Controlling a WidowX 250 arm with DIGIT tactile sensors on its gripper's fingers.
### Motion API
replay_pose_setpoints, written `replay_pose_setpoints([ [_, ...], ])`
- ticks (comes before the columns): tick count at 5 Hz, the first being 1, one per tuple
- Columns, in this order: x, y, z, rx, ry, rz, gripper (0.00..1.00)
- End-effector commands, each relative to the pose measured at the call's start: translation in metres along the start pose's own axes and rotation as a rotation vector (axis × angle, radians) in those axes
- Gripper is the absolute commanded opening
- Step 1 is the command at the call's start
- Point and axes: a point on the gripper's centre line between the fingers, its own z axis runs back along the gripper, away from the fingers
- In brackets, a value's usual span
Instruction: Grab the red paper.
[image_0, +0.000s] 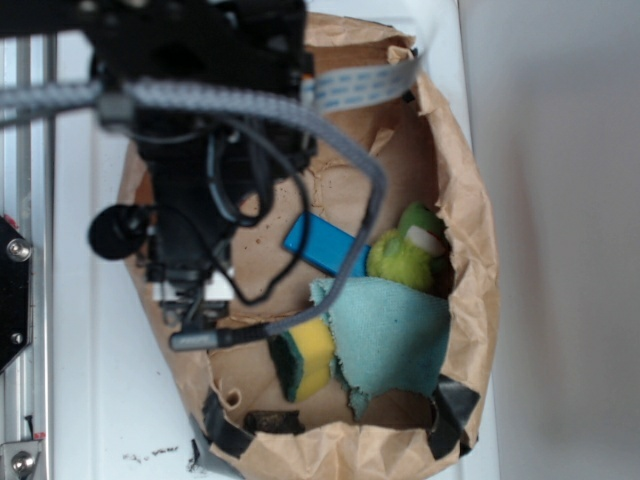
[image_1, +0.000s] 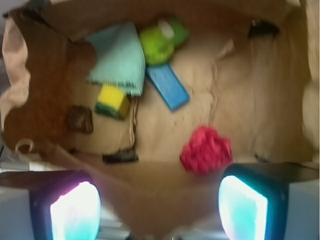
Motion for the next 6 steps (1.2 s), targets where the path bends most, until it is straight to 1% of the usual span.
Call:
replay_pose_setpoints([
  [1, 0.009, 0.005, -0.007, 0.039, -0.043, -0.036, 1.0],
  [4, 0.009, 0.005, -0.007, 0.039, -0.043, -0.036, 1.0],
  [5, -0.005, 0.011, -0.036, 0.087, -0.061, -0.067, 1.0],
  [6, -0.001, 0.021, -0.055, 0.141, -0.063, -0.066, 1.0],
])
